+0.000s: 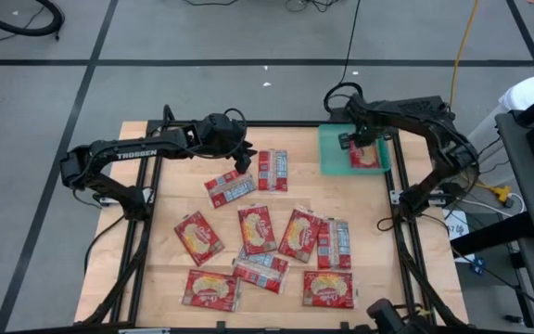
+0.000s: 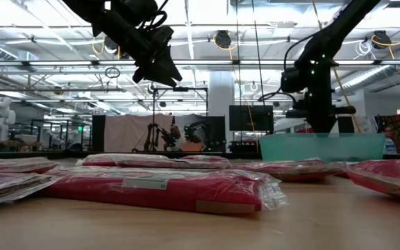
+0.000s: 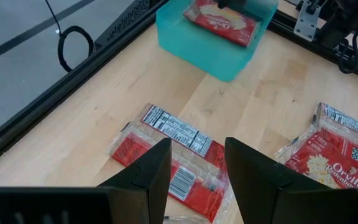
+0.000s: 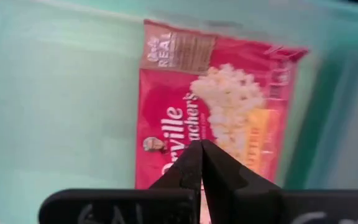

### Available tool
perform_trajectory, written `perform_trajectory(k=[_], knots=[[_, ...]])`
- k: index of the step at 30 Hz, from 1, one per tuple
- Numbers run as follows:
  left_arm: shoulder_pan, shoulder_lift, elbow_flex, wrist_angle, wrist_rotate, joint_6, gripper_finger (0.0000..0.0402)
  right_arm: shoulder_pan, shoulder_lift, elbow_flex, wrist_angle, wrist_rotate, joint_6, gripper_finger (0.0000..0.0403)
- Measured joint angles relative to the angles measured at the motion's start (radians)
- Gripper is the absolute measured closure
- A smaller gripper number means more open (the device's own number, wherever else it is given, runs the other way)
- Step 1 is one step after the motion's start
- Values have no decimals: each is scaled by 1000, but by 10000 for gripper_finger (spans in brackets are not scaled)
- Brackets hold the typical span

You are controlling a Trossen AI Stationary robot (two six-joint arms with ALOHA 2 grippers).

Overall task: Sort popcorn bags into baskets
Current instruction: Put the red popcorn bag into the light blue bin

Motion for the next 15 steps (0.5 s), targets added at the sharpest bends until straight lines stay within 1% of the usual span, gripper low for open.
perform_trajectory(k=[4,7,11,15], knots=[[0,0,0,0,0,6,250,0,-17,0,15,8,5,401],[0,0,0,0,0,12,250,4,-14,0,45,-40,6,401],[0,0,0,0,0,22,250,24,37,1,82,-74,27,402],[0,0,0,-8,0,35,250,41,109,1,163,-118,14,402]])
